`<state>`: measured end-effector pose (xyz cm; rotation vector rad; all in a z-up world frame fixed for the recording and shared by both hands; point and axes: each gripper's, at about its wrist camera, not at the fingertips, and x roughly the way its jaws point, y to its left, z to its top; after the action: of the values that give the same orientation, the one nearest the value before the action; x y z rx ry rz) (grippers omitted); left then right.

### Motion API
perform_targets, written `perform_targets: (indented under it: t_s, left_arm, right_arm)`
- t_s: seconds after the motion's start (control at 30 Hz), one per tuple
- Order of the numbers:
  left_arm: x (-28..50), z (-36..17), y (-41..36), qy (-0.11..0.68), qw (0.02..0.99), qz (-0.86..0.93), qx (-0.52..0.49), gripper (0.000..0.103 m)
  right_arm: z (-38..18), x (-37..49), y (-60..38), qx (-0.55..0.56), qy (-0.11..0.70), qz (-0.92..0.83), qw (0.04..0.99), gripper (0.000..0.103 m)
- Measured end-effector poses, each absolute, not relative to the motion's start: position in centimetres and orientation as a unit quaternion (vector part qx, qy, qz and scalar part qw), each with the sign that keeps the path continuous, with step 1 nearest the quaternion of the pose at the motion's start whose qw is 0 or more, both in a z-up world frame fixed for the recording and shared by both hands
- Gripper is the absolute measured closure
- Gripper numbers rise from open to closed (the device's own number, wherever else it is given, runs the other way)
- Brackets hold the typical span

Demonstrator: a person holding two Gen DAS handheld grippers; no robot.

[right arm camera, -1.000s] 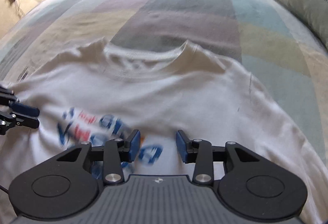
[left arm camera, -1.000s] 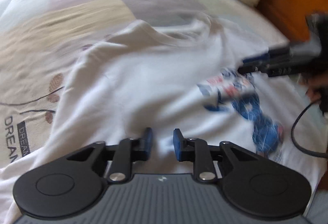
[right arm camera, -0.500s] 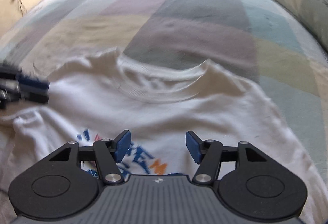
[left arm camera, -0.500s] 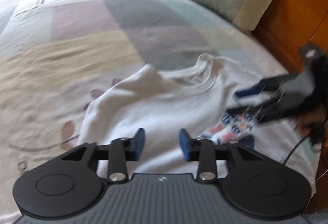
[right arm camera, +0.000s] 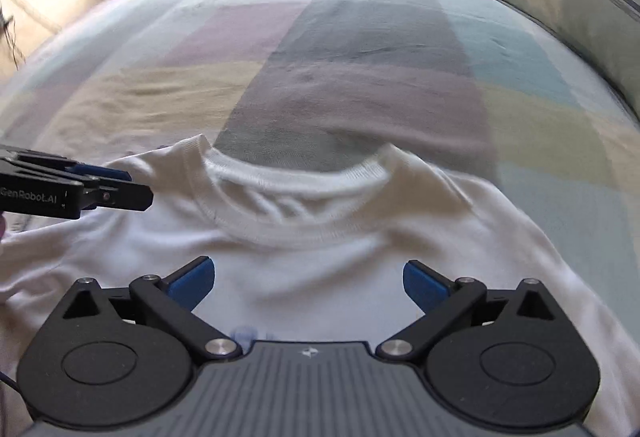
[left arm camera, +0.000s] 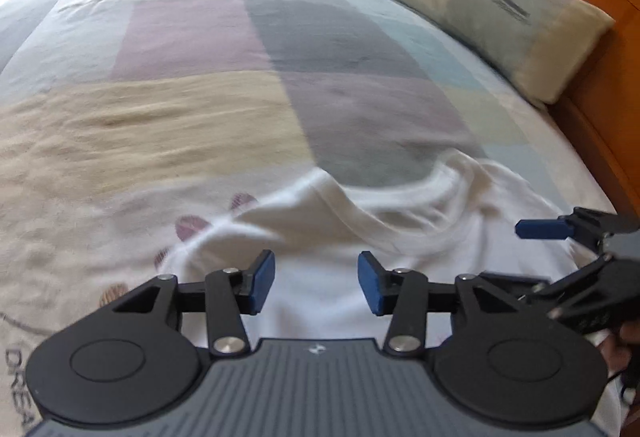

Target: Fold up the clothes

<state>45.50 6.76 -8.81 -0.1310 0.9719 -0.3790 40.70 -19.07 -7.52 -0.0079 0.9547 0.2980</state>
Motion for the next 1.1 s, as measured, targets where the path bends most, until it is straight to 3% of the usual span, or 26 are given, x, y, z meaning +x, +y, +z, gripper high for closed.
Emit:
perform_targets:
  t_s: [0.17, 0.37, 0.47, 0.5, 0.57, 0.63, 0.83, 0.9, 0.97, 1.1]
  left_arm:
    - [42.1, -9.2, 5.3, 0.485, 0.852, -0.193, -0.041, 0.053]
    - [41.8, -9.1, 2.3, 0.488, 0.850, -0.194, -0.034, 0.053]
    - [43.0, -8.7, 0.3, 0.483, 0.849, -0.211, -0.029, 0.047]
    - [43.3, -8.7, -0.4, 0.483, 0.849, -0.214, -0.024, 0.047]
    - [43.9, -8.7, -1.9, 0.484, 0.849, -0.213, -0.010, 0.047]
    - [44.2, -8.6, -3.3, 0.480, 0.851, -0.213, 0.001, 0.047]
    - [44.3, -9.7, -6.2, 0.487, 0.844, -0.224, -0.001, 0.042]
    - [44.1, -10.2, -6.9, 0.486, 0.845, -0.222, 0.011, 0.038]
    - [44.0, -10.3, -7.2, 0.482, 0.845, -0.231, 0.019, 0.032]
    - [43.9, -10.4, -7.2, 0.483, 0.843, -0.235, 0.021, 0.029]
  right_arm:
    - [-9.3, 35.9, -23.3, 0.065, 0.507, 0.122, 0.851, 0.000]
    - [-8.6, 34.6, -26.0, 0.091, 0.498, 0.139, 0.851, 0.000]
    - [-6.9, 35.1, -29.2, 0.093, 0.477, 0.113, 0.867, 0.001]
    - [-6.4, 35.1, -30.4, 0.091, 0.473, 0.104, 0.870, 0.003]
    - [-5.8, 35.3, -33.0, 0.082, 0.476, 0.085, 0.871, 0.031]
    - [-5.8, 35.5, -35.2, 0.073, 0.488, 0.067, 0.867, 0.045]
    - [-5.4, 33.9, -41.1, 0.083, 0.474, 0.001, 0.876, 0.047]
    - [-5.4, 33.8, -42.7, 0.085, 0.470, -0.022, 0.879, 0.055]
    - [-5.4, 34.1, -43.9, 0.077, 0.468, -0.034, 0.880, 0.071]
    - [-5.1, 35.2, -45.7, 0.053, 0.454, -0.049, 0.888, 0.072]
